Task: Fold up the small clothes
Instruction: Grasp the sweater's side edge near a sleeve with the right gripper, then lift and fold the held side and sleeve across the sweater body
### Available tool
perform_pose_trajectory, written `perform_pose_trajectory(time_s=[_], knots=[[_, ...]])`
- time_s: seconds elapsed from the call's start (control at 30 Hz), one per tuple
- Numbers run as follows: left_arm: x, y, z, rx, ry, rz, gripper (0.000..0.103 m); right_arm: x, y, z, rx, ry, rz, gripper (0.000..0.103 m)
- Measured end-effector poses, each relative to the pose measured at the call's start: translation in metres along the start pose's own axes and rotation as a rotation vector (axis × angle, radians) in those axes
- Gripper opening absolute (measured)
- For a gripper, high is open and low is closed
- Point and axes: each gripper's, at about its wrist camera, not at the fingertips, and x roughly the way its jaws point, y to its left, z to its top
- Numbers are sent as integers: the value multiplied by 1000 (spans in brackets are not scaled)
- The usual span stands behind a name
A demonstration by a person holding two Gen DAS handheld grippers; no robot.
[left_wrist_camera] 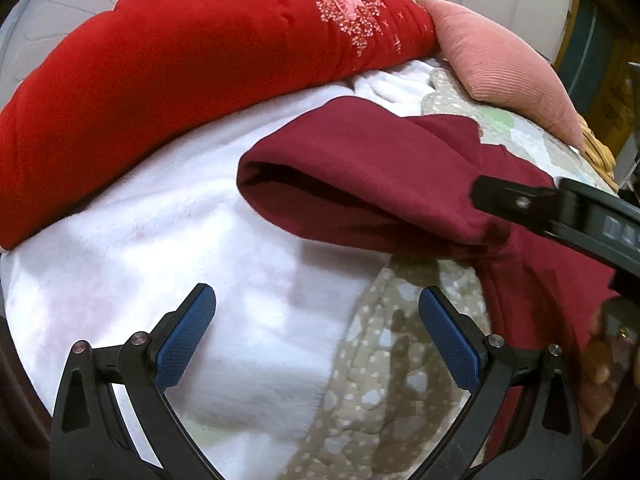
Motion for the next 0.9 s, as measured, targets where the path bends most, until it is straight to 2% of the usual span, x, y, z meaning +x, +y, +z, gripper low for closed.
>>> perform_pose_trajectory(time_s=[0.07,0.13,0.27,0.3,0.33,0.47,0.67,0.8,0.9], knots=[[4,3,0,-11,10,0,102,14,2,3,6,30,17,83],[6,5,1,-21,17,-6,102,22,4,4,-1,43,31,54],[7,2,1,-11,13,0,102,23,12,5,-39,10,27,24],[7,2,1,-9,12,2,102,19,14,6,-55,-9,13,13],[7,1,1,-6,12,5,102,14,14,7,-64,-24,7,9],[4,1,0,-12,4,11,102,-22,16,16,-94,-110,11,7],[-6,1,-1,-12,-13,12,102,-98,9,34,-157,-269,-60,6],[-12,1,-1,-25,-20,0,102,-151,-18,37,-149,-359,-169,6],[-14,-4,-1,-25,-21,-9,102,-182,-48,31,-137,-398,-302,6]])
